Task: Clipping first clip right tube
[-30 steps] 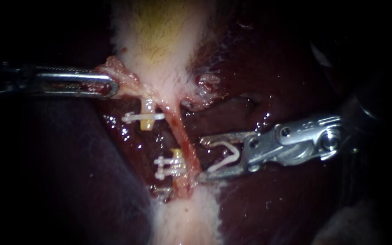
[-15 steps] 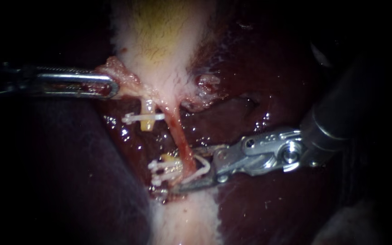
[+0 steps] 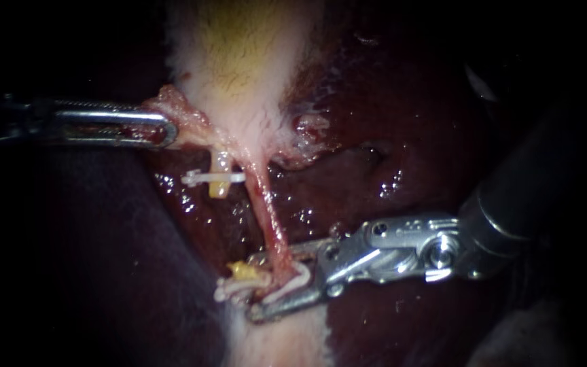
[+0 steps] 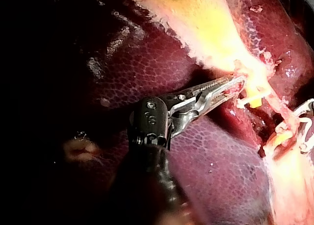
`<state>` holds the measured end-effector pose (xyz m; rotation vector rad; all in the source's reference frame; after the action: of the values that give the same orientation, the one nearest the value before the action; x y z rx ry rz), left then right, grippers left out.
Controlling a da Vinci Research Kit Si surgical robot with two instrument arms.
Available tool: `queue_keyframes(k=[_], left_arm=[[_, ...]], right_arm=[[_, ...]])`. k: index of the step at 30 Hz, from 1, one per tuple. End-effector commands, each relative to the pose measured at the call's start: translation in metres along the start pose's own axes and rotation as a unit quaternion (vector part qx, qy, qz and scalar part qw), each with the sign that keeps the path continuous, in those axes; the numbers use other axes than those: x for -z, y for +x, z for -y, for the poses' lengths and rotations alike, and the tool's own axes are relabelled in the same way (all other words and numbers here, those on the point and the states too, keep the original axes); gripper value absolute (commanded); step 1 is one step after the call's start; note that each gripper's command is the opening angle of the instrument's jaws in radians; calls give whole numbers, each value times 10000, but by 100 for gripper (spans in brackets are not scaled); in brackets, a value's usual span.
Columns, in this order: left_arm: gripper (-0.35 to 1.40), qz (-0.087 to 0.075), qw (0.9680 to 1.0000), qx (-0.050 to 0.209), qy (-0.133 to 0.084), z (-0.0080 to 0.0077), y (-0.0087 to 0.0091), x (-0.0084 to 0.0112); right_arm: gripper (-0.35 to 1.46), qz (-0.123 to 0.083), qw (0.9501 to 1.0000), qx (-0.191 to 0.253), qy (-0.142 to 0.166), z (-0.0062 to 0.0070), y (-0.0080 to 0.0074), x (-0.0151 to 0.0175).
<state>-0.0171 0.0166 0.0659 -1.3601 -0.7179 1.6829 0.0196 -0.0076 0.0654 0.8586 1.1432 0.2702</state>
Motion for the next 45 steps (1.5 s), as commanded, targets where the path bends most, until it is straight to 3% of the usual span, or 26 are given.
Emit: queue_keyframes(k=[1, 7, 20, 32, 35, 39, 45], left_arm=[[-35, 0, 10000, 0, -5, 0, 0, 0], [-35, 0, 10000, 0, -5, 0, 0, 0], [-35, 2, 10000, -1, -8, 1, 0, 0], [-35, 1, 10000, -1, -7, 1, 0, 0], [-35, 1, 10000, -1, -7, 1, 0, 0], [-35, 1, 10000, -1, -7, 1, 0, 0], [-35, 1, 10000, -1, -7, 1, 0, 0]], right_arm=[[45, 4, 10000, 6, 19, 2, 1, 0], [45, 18, 10000, -10, 58, 10, 2, -2], [25, 2, 10000, -13, 64, 3, 2, 1], [-7, 53, 9998, -196, 55, -3, 1, 8], [-35, 52, 9994, -343, 63, -1, 1, 10], [-35, 122, 9980, -626, 34, -1, 4, 13], [-35, 175, 9978, -634, 14, -1, 5, 15]])
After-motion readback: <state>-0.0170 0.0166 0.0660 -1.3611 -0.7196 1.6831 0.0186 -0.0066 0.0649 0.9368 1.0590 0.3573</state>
